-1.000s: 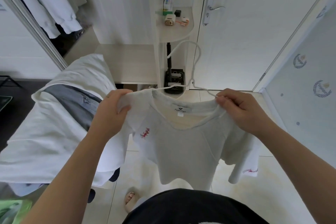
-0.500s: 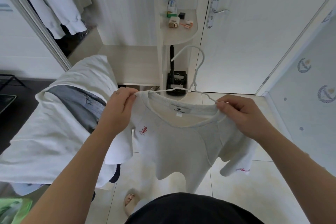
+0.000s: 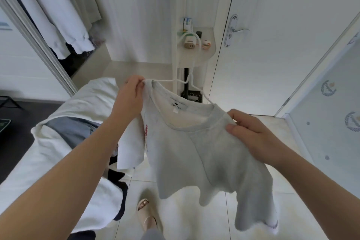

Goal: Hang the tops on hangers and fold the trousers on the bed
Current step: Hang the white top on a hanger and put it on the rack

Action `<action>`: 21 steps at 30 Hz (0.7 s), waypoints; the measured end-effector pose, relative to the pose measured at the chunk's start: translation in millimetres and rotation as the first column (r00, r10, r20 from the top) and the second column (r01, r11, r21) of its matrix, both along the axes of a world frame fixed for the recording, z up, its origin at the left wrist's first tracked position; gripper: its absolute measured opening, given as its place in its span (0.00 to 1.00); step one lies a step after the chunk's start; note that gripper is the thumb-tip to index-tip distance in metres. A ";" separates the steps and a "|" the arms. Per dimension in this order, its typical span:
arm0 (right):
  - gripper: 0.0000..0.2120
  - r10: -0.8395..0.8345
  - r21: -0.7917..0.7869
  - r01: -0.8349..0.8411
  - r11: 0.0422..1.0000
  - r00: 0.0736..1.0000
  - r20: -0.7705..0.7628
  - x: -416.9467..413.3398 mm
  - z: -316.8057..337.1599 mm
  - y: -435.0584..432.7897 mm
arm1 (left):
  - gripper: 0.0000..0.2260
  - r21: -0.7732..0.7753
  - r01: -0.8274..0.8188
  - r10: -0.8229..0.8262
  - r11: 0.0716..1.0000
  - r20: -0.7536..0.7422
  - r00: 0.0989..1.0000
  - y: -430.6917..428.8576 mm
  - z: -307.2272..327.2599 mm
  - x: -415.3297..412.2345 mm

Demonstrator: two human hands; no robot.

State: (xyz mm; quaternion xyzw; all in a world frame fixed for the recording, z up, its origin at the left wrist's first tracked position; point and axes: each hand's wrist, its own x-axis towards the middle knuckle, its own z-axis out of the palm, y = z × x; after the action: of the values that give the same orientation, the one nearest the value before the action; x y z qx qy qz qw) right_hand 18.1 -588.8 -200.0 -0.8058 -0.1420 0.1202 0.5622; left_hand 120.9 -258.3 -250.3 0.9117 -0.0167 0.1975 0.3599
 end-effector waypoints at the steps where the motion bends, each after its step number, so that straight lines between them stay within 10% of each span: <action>1: 0.07 -0.027 0.039 0.027 0.999 1.000 -0.002 8.5 6.6 11.5 | 0.09 -0.010 0.006 -0.006 1.000 0.003 1.000 4.6 4.1 14.8; 10: 0.08 -0.168 0.068 0.161 0.985 0.981 0.100 118.6 74.6 125.8 | 0.20 -0.162 0.081 -0.094 0.983 -0.074 0.993 71.8 68.9 115.6; 21: 0.07 -0.380 0.275 0.302 0.913 0.874 0.303 275.5 185.6 290.0 | 0.10 -0.216 0.265 -0.255 0.940 0.072 0.964 161.1 188.7 172.6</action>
State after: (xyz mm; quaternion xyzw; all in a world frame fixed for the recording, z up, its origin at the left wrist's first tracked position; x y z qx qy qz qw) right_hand 293.6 -298.7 -14.4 -0.7597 -0.1068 -0.1430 0.6253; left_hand 293.5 -97.1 -61.6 0.8508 -0.1224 0.1685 0.4826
